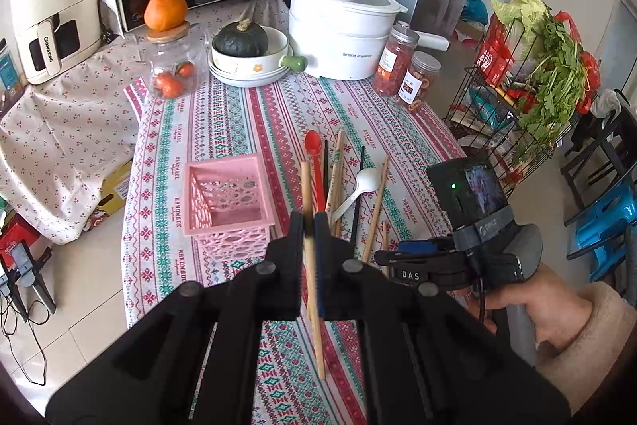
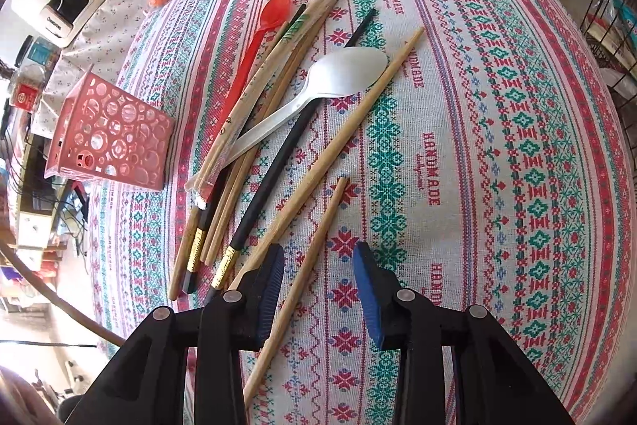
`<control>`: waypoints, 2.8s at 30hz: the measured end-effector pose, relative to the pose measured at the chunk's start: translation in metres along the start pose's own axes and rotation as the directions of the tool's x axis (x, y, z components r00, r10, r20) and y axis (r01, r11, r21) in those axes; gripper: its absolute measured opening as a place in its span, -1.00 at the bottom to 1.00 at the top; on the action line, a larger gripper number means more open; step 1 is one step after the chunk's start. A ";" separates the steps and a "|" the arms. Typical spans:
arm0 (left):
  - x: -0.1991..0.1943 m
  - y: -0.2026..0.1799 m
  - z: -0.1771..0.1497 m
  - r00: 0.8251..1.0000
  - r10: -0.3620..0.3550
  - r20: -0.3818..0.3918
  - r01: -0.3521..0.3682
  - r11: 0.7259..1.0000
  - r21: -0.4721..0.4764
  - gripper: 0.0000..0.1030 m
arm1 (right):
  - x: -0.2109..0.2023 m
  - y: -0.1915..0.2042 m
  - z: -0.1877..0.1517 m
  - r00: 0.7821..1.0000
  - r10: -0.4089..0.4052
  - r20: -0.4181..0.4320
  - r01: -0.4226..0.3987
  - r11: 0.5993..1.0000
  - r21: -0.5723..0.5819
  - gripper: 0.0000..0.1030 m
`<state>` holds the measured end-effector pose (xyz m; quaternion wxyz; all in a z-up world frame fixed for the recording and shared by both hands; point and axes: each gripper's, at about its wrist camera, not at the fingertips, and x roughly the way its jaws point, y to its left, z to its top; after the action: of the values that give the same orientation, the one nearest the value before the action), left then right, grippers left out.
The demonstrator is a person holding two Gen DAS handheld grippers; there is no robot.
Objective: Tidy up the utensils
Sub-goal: 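Grasp a wooden chopstick with the left gripper while the right gripper grasps another, then lift both chopsticks upright and drop them into the pink basket, opening both grippers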
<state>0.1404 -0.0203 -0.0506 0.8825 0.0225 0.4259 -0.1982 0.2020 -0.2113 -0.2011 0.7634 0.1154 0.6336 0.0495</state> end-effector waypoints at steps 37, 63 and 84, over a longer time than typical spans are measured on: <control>-0.128 0.043 -0.003 0.801 0.144 0.581 -0.070 0.987 -0.148 -0.89 | -0.191 0.066 -0.065 0.796 0.165 0.582 -0.062 0.979 -0.192 -0.89; -0.004 0.082 0.035 0.932 0.190 0.308 -0.116 0.964 -0.241 -0.11 | -0.215 0.107 -0.048 0.756 0.246 0.606 -0.097 0.958 -0.269 -0.89; -0.021 0.113 -0.021 0.955 0.281 0.095 -0.258 0.946 -0.197 0.64 | -0.159 0.158 0.026 0.794 0.180 0.581 -0.048 0.971 -0.235 -0.89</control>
<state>0.1544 0.0953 -0.0626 0.9240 -0.0127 0.3805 -0.0366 0.2081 -0.0965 -0.0071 0.9275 0.0827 0.3434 0.1225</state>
